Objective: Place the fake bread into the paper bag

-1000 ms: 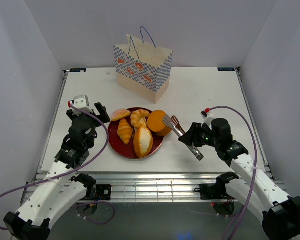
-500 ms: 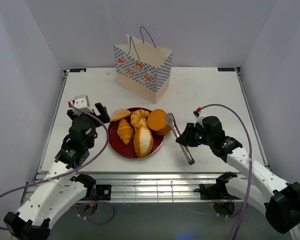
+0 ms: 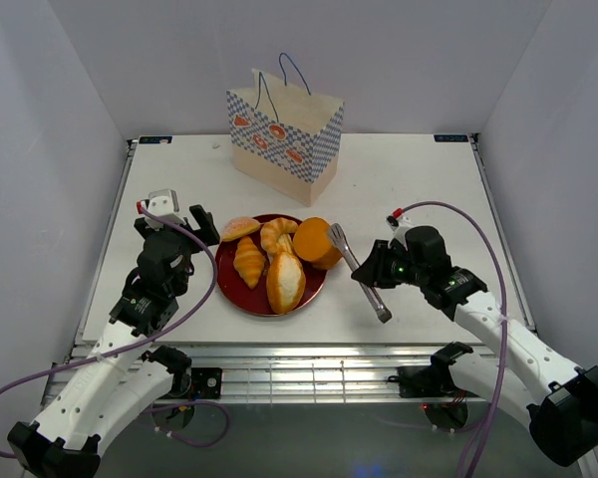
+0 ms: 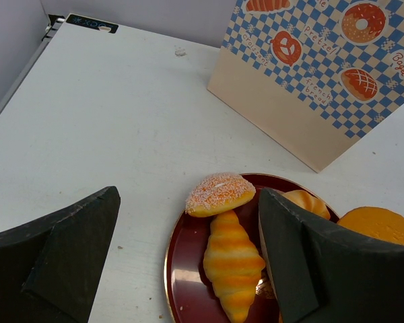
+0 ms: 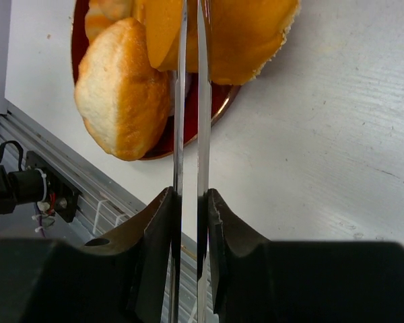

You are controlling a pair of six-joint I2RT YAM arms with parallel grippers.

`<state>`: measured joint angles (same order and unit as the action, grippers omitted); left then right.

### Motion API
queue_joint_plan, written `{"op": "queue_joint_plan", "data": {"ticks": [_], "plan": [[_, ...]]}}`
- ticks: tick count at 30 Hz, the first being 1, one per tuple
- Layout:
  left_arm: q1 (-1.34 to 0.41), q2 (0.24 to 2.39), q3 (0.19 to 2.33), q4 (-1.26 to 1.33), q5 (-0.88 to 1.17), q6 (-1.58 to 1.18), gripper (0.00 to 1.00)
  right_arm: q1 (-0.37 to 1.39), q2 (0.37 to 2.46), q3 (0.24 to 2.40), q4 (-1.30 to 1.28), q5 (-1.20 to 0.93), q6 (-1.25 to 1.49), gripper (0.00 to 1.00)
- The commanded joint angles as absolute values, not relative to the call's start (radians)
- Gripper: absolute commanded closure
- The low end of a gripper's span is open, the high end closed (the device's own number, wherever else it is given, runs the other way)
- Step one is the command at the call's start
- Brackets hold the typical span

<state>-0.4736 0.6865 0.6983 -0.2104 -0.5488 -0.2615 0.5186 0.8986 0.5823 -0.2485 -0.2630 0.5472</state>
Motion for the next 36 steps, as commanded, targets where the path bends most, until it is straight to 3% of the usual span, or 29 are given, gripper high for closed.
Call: {"op": "queue_joint_plan", "data": {"ticks": [1, 22, 36], "plan": [[-0.477, 0.680, 0.710, -0.215, -0.537, -0.253, 0.06, 0.523, 0.877, 0.696, -0.225, -0.256, 0.545, 0.92], [-0.477, 0.676, 0.712, -0.216, -0.537, -0.258, 0.07, 0.522, 0.890, 1.017, -0.278, -0.097, 0.466, 0.92], [-0.477, 0.669, 0.712, -0.218, -0.548, -0.258, 0.07, 0.511, 1.133, 1.432, -0.252, -0.018, 0.379, 0.92]]}}
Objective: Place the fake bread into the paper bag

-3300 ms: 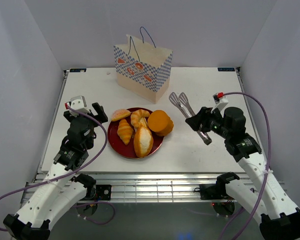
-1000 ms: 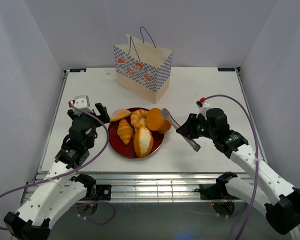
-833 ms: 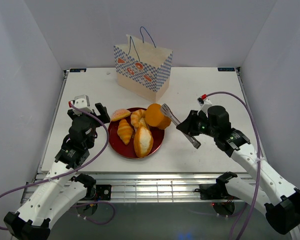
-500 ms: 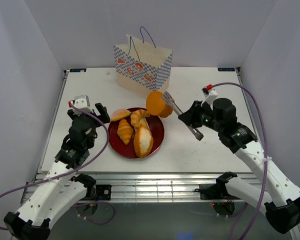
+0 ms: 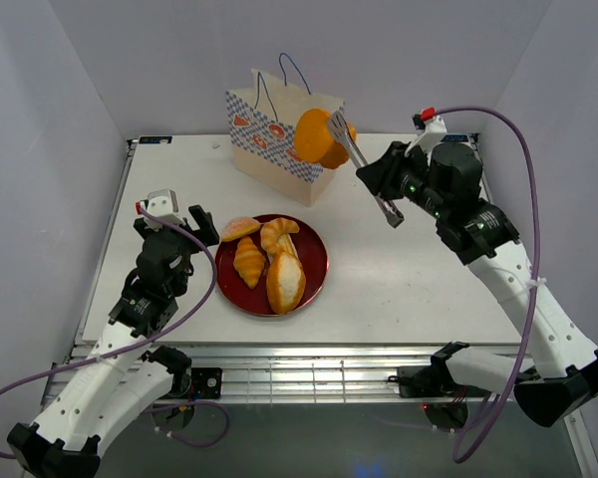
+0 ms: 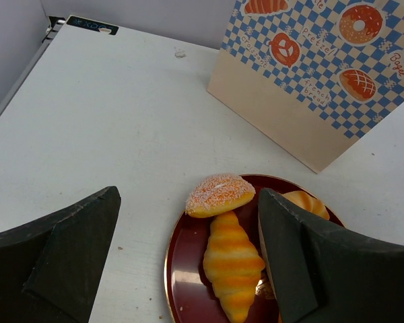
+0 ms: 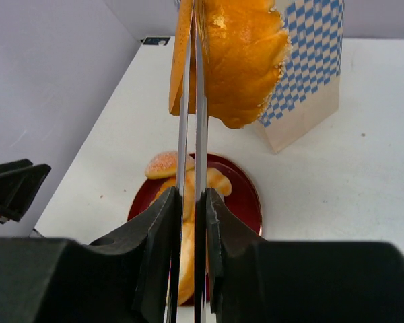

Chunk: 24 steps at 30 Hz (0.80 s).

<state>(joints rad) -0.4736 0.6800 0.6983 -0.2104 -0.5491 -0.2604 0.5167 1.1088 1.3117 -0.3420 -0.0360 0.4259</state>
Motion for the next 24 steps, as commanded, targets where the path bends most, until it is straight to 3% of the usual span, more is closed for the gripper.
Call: {"op": "queue_joint_plan", "data": {"ticks": [1, 9, 24], "plan": [[-0.477, 0.667, 0.713, -0.218, -0.548, -0.258, 0.07, 0.505, 1.166, 1.460, -0.252, -0.017, 0.365, 0.92], [-0.477, 0.663, 0.712, -0.218, -0.554, -0.258, 0.07, 0.480, 1.382, 1.753, -0.241, -0.028, 0.341, 0.92], [-0.477, 0.640, 0.713, -0.216, -0.545, -0.258, 0.07, 0.460, 1.657, 1.890, -0.189, -0.092, 0.311, 0.92]]}}
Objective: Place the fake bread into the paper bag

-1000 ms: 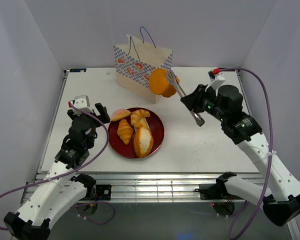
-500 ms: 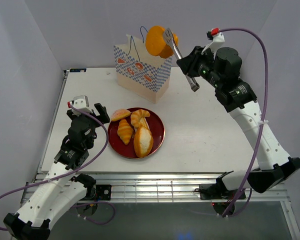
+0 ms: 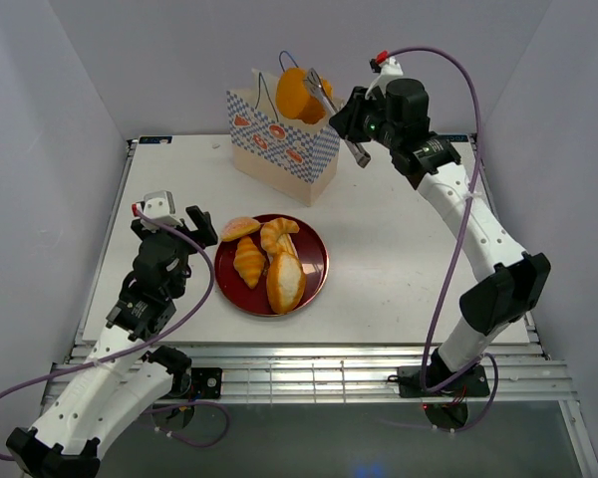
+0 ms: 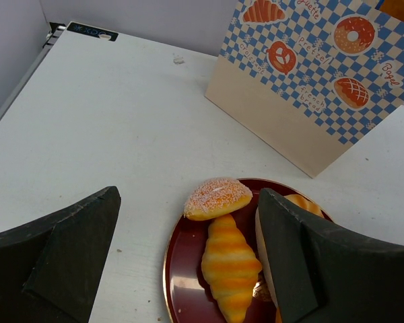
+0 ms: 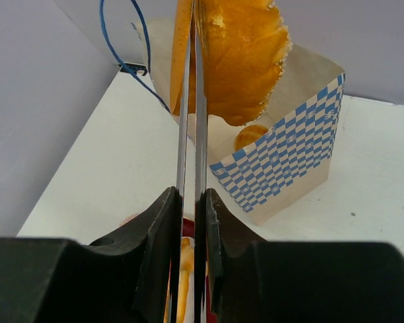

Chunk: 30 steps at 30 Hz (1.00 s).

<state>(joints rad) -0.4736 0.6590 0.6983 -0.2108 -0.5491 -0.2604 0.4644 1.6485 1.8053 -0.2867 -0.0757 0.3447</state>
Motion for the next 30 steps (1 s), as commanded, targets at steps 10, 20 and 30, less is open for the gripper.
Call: {"op": "queue_joint_plan", "data": {"ticks": [10, 20, 30], "plan": [[-0.477, 0.637, 0.715, -0.216, -0.538, -0.258, 0.07, 0.446, 1.720, 1.931, -0.190, -0.115, 0.324, 0.74], [-0.477, 0.638, 0.716, -0.216, -0.537, -0.258, 0.07, 0.437, 1.717, 1.916, -0.190, -0.133, 0.331, 0.53], [-0.477, 0.638, 0.715, -0.215, -0.537, -0.258, 0.07, 0.433, 1.684, 1.919, -0.218, -0.195, 0.341, 0.54]]}}
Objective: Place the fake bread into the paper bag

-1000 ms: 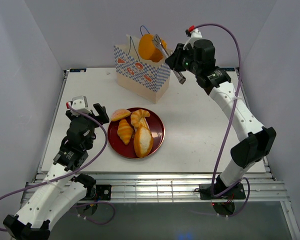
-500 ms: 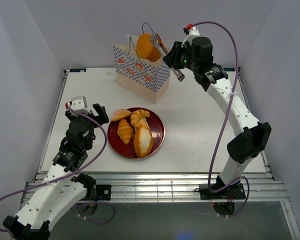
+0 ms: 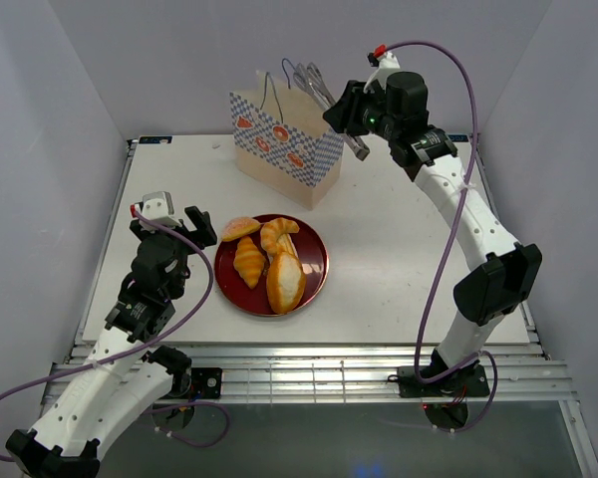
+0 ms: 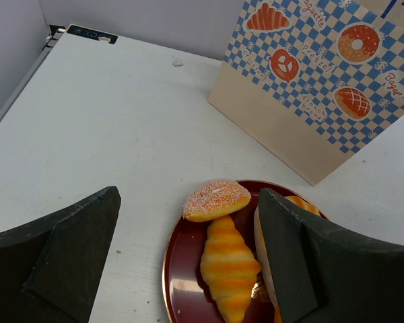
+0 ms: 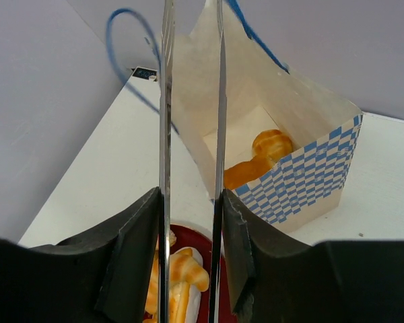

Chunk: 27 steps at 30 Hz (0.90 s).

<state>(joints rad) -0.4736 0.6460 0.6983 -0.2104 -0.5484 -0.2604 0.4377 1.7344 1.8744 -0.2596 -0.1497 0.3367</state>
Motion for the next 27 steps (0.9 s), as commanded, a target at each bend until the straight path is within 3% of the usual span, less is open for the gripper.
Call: {"op": "queue_joint_plan", "data": {"ticks": [1, 6, 27], "plan": [[-0.477, 0.638, 0.715, -0.216, -0.534, -0.258, 0.07, 0.434, 1.663, 1.911, -0.228, -0.204, 0.338, 0.54], [-0.477, 0.627, 0.713, -0.215, -0.532, -0.259, 0.07, 0.434, 1.499, 1.654, -0.121, -0.270, 0.364, 0.55], [-0.477, 0.646, 0.709, -0.215, -0.568, -0.252, 0.07, 0.445, 0.984, 1.136, -0.261, -0.344, 0.310, 0.56]]}}
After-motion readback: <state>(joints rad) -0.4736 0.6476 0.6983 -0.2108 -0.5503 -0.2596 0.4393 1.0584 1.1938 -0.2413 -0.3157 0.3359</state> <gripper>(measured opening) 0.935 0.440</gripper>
